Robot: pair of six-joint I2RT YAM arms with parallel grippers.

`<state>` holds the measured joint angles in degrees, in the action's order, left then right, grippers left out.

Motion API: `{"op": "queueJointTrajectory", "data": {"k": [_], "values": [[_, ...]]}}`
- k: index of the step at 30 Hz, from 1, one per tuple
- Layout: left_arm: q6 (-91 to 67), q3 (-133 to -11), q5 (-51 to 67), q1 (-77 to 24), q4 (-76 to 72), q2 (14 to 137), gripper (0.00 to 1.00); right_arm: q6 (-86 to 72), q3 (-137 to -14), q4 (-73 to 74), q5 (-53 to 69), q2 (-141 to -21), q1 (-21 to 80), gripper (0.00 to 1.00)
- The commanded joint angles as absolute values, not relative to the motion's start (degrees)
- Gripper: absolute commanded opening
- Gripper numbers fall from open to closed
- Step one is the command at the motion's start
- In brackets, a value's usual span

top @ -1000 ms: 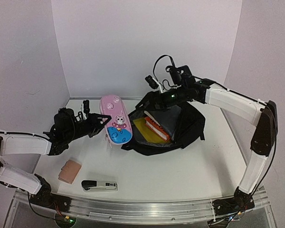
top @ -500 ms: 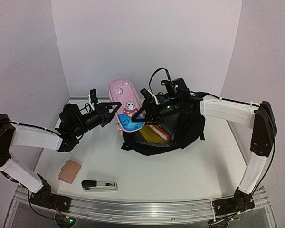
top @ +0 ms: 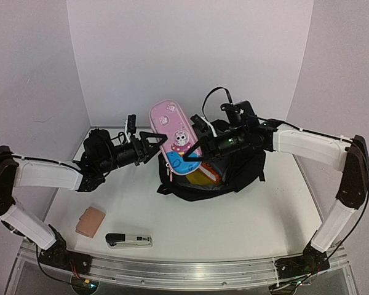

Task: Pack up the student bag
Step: Pick up the stationery from the center of the board.

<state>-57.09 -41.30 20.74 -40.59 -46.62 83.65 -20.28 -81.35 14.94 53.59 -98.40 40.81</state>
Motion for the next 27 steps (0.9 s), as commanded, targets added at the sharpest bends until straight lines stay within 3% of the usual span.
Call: {"op": "queueJointTrajectory", "data": {"k": [1,4,10,17,27], "values": [[-41.2,-46.0,28.0,-39.7,-16.6,74.7,0.86,-3.4,-79.4,26.3,52.9,-88.7,40.3,0.21],[-32.5,-49.8,30.3,-39.4,-0.5,73.1,0.89,4.4,-76.8,34.0,51.4,-85.4,40.3,0.20],[-22.8,-52.7,37.1,-39.4,9.6,69.9,0.91,13.6,-70.4,45.0,52.4,-81.5,40.3,0.18],[-20.0,-55.7,50.6,-40.5,12.3,72.7,0.89,21.0,-68.4,52.6,52.6,-81.9,41.0,0.18],[-17.6,-60.5,53.2,-44.5,14.9,80.1,0.87,25.0,-70.4,55.9,50.4,-86.2,45.4,0.17]]}}
